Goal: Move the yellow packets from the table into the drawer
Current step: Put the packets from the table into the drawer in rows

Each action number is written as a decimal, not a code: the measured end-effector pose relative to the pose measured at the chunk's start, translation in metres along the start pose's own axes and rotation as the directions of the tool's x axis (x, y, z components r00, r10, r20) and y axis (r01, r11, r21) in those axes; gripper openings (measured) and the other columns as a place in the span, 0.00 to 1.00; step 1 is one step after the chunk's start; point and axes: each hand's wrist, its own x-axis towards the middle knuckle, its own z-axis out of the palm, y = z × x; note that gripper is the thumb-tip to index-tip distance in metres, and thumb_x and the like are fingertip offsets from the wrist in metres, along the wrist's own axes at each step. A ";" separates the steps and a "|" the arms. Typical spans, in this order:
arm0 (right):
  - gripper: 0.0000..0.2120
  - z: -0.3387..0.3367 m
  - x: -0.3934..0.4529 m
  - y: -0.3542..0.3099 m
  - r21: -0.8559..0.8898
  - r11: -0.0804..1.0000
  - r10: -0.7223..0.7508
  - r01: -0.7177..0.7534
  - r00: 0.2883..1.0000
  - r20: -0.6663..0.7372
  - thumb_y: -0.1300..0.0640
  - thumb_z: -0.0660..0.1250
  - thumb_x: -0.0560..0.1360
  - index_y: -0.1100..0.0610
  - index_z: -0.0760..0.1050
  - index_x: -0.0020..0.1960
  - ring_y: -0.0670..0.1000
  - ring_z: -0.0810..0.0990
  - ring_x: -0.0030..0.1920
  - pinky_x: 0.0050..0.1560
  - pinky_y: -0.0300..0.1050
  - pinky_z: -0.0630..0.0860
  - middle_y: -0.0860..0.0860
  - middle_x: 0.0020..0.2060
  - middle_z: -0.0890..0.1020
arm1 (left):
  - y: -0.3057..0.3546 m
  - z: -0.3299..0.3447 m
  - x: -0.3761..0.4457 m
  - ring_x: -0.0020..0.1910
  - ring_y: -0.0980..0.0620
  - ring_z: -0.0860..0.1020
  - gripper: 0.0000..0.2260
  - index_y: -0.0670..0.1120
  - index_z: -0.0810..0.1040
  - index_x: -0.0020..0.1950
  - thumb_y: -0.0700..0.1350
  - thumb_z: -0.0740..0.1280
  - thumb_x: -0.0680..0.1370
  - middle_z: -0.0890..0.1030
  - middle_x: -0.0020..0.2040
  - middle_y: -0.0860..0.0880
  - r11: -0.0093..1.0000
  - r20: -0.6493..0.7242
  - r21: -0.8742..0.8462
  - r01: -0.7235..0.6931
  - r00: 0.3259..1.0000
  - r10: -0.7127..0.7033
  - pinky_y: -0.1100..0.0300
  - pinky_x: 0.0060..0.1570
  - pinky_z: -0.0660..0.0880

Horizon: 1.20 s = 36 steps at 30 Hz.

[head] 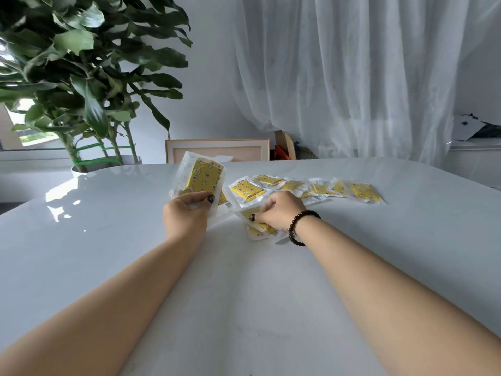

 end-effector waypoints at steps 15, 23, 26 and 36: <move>0.39 -0.006 -0.002 -0.018 0.019 0.998 0.066 -0.067 0.996 0.055 0.54 0.78 0.65 0.57 0.63 0.70 0.53 0.76 0.53 0.51 0.43 0.76 0.52 0.58 0.75 | 0.008 -0.005 -0.004 0.35 0.53 0.78 0.08 0.50 0.82 0.41 0.52 0.69 0.76 0.82 0.36 0.52 0.988 0.022 -0.153 0.024 1.000 -0.021 0.62 0.37 0.74; 0.26 -0.068 -0.030 -0.017 -0.365 0.857 -0.325 0.363 0.932 0.164 0.54 0.79 0.62 0.51 0.68 0.53 0.48 0.74 0.42 0.34 0.37 0.71 0.43 0.41 0.74 | 0.001 -0.006 0.001 0.37 0.46 0.82 0.09 0.50 0.79 0.36 0.40 0.77 0.67 0.80 0.39 0.50 0.990 0.111 -0.144 0.011 0.994 0.005 0.50 0.41 0.82; 0.28 -0.065 -0.032 -0.014 -0.465 0.779 -0.322 0.422 0.904 0.282 0.49 0.80 0.61 0.55 0.71 0.55 0.49 0.73 0.42 0.34 0.36 0.70 0.42 0.38 0.73 | -0.002 -0.001 0.000 0.41 0.47 0.80 0.14 0.55 0.81 0.36 0.35 0.74 0.70 0.81 0.43 0.52 0.991 0.224 -0.056 -0.122 0.966 0.132 0.50 0.43 0.81; 0.10 -0.065 -0.031 -0.005 -0.458 0.830 -0.123 0.319 0.905 0.407 0.61 0.69 0.68 0.56 0.68 0.42 0.50 0.71 0.33 0.30 0.40 0.66 0.50 0.34 0.72 | 0.000 0.001 -0.010 0.39 0.54 0.77 0.13 0.59 0.82 0.39 0.40 0.77 0.68 0.82 0.43 0.51 0.921 0.473 0.056 -0.385 0.823 0.315 0.65 0.43 0.73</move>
